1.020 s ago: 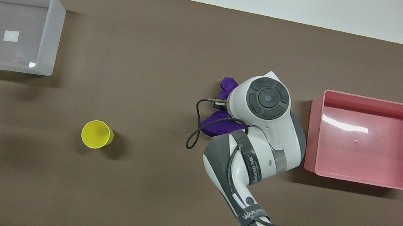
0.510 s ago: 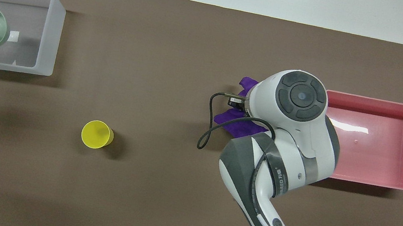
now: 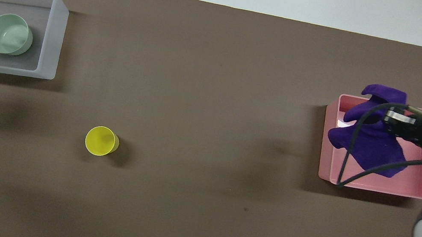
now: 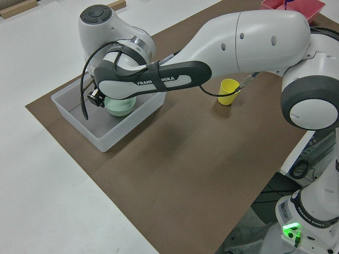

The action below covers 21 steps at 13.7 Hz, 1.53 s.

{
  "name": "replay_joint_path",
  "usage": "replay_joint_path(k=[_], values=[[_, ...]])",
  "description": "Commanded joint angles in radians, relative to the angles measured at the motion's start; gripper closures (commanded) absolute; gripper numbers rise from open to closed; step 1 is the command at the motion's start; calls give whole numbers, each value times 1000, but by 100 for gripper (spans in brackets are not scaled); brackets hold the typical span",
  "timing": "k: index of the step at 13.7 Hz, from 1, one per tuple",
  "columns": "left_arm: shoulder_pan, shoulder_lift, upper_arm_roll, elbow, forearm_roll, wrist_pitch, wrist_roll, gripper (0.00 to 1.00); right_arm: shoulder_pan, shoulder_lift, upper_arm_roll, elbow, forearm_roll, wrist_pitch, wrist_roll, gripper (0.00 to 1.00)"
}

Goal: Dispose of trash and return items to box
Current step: 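Release the cloth with the right gripper while the left gripper reaches the cup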

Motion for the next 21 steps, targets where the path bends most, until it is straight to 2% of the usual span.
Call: replay_joint_path(k=[1, 4, 5, 7, 9, 13, 14, 15, 16, 17, 21], values=[[-51, -136, 7, -29, -13, -201, -11, 0, -117, -23, 16, -47, -12, 14, -151, 100], [-136, -265, 7, -69, -10, -482, -51, 0, -213, -45, 14, -197, -12, 106, -317, 100], [-172, -325, 8, -133, -11, -522, -53, 0, -224, -48, 14, -239, -12, 138, -335, 100], [-241, -463, 7, -320, -11, -508, -59, 0, -246, -13, 14, -300, -12, 218, -343, 100], [-300, -567, 5, -522, -14, -408, -61, 0, -267, 38, 14, -368, -12, 328, -343, 100], [-413, -591, 4, -739, -17, -239, -64, 0, -280, 160, 14, -408, -12, 503, -337, 100], [-424, -598, 4, -767, -20, -215, -64, 0, -278, 188, 14, -414, -12, 537, -334, 93], [-429, -598, 4, -795, -42, -187, -64, 0, -278, 211, 14, -415, -12, 559, -334, 56], [-441, -598, 4, -834, -56, -129, -64, 0, -276, 217, 14, -417, -12, 567, -334, 4], [-469, -597, 4, -868, -65, -69, -71, 0, -269, 217, 14, -414, -12, 558, -337, 0], [-503, -580, 4, -913, -67, -1, -100, 0, -238, 199, 25, -376, -12, 527, -329, 0]])
